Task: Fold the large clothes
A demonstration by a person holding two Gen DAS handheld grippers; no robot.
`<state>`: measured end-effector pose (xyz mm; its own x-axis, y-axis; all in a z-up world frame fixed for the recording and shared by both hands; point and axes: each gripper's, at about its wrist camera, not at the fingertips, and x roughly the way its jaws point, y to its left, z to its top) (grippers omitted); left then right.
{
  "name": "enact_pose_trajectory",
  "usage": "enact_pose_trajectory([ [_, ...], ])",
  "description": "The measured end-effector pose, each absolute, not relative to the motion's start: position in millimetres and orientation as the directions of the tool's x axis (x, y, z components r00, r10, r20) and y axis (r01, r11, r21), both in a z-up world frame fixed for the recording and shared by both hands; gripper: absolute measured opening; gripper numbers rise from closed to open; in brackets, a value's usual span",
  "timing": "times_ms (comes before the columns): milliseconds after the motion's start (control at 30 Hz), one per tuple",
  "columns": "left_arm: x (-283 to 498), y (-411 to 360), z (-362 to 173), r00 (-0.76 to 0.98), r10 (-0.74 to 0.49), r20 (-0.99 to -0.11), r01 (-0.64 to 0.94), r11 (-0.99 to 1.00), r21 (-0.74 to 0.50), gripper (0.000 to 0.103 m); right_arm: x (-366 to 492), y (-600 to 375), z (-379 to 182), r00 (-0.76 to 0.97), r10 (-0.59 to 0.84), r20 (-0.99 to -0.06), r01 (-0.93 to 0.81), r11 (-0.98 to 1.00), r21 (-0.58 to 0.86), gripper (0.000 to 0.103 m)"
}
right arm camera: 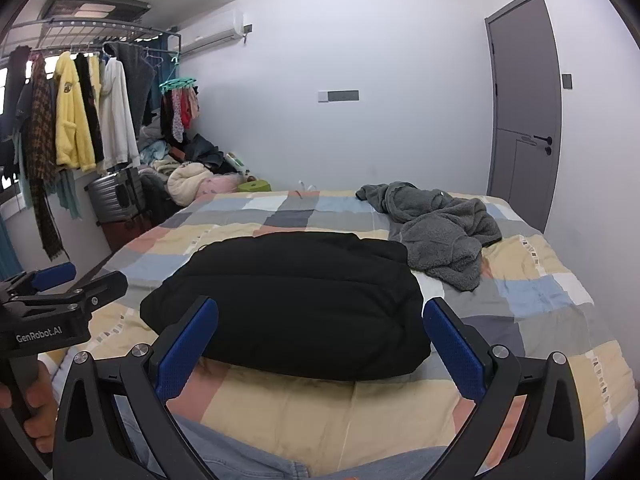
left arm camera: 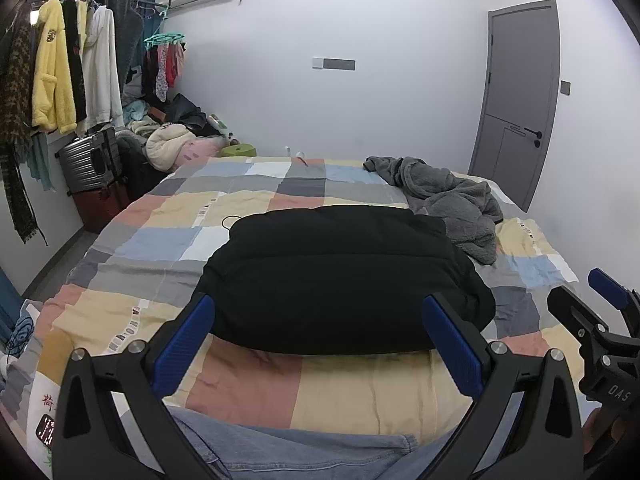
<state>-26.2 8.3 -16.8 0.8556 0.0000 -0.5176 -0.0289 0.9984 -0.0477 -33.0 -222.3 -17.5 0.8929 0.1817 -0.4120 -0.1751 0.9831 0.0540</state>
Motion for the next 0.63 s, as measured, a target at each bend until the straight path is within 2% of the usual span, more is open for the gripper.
enact_pose_trajectory([
  [633,-24.9,10.8,-19.3,0.854,0.008,-0.52,-0.048,0.997,-0.063,0.103,-29.3,-230.6,-14.1,0.897,0.168,-0.409,-0.158,0.986,0.059,0.103],
])
